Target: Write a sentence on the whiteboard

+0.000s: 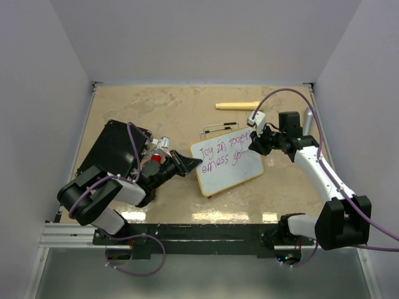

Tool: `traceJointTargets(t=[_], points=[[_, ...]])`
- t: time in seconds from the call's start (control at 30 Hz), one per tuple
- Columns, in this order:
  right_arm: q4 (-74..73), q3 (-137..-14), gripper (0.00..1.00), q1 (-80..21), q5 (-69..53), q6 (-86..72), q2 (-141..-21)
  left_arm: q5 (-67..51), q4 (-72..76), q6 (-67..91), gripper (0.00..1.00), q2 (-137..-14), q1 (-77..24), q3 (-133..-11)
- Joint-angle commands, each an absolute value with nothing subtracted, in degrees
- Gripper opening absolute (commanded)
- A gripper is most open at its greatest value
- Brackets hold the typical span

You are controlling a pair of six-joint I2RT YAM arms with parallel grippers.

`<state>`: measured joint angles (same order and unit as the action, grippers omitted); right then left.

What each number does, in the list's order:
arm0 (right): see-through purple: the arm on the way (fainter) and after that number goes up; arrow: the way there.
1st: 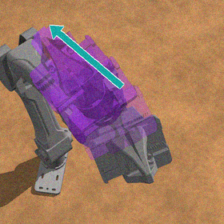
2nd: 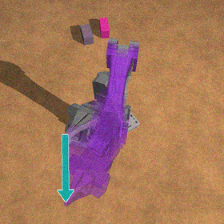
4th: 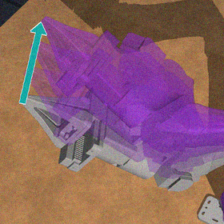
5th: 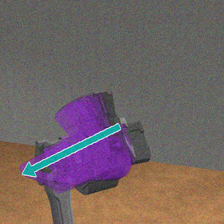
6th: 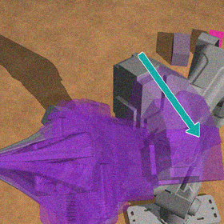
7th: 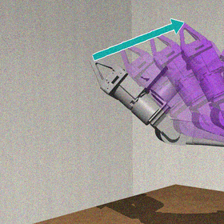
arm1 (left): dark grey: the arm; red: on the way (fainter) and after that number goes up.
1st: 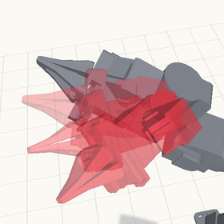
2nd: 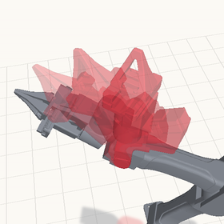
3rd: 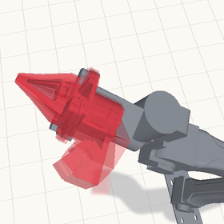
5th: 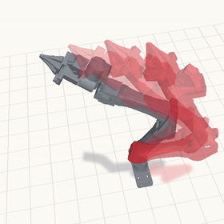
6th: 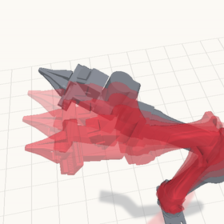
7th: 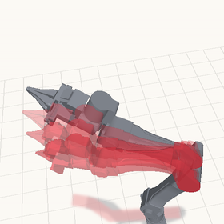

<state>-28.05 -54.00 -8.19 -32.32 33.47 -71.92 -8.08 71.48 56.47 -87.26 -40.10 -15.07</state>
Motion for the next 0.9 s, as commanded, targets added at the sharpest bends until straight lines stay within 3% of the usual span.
traceJointTargets(t=[0.0, 0.4, 0.87], points=[[-26.3, -54.0, 0.0, -8.1, -29.4, 33.6, -70.9, -9.8, 80.0, 54.1, 0.0, -87.0, -40.3, -15.0], [-32.8, -54.8, 0.0, -8.1, -35.2, 38.9, -71.9, -9.9, 80.3, 54.2, 0.0, -87.4, -40.2, -15.0], [-26.2, -56.2, 0.0, -8.2, -35.3, 33.1, -71.6, -9.9, 80.6, 54.1, 0.0, -87.5, -40.3, -14.9]])
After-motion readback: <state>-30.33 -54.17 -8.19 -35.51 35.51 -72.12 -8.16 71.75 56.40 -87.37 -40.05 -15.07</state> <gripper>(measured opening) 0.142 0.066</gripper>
